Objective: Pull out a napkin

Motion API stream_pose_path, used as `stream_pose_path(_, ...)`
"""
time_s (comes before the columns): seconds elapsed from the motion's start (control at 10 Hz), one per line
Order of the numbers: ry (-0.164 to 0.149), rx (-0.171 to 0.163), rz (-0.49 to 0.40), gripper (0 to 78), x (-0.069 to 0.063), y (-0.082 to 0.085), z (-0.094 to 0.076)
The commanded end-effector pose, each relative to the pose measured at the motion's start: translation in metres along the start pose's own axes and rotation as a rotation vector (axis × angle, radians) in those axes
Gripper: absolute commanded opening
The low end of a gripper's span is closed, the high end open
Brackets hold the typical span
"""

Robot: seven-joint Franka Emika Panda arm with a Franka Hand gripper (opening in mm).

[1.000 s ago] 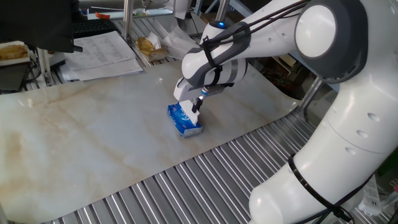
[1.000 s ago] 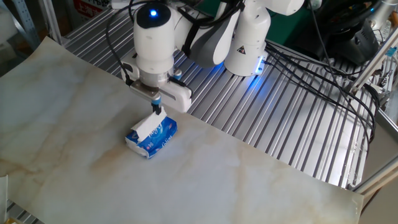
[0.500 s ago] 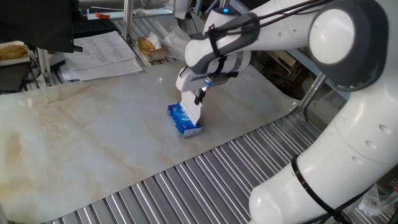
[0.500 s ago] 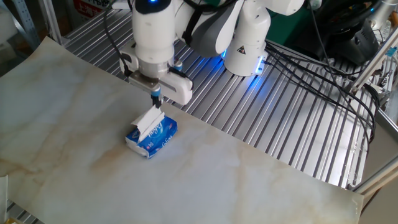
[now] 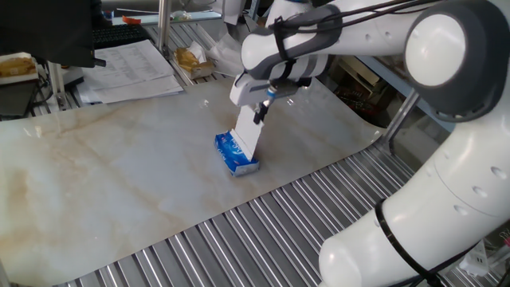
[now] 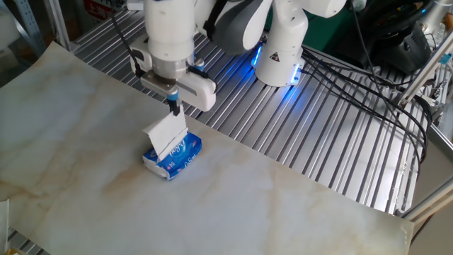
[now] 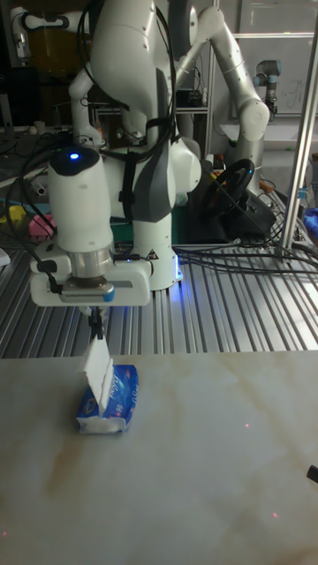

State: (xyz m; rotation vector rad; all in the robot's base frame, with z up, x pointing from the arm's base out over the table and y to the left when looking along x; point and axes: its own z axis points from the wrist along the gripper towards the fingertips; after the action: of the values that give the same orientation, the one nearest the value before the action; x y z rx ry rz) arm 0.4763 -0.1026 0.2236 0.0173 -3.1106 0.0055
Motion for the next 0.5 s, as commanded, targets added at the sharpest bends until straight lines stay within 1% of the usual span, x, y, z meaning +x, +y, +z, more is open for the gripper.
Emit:
stream_pose_path(0.1, 0.002, 0.010, 0.007, 1.4, -0.002, 0.000, -0.014)
stream_pose_path(0.3, 0.005, 0.014, 0.011, 1.4, -0.001, 0.000, -0.023)
stream_pose_path(0.4, 0.004, 0.015, 0.012, 1.4, -0.001, 0.001, -0.025)
stream_pose_path(0.5, 0.005, 0.016, 0.016, 1.4, 0.000, 0.004, -0.030)
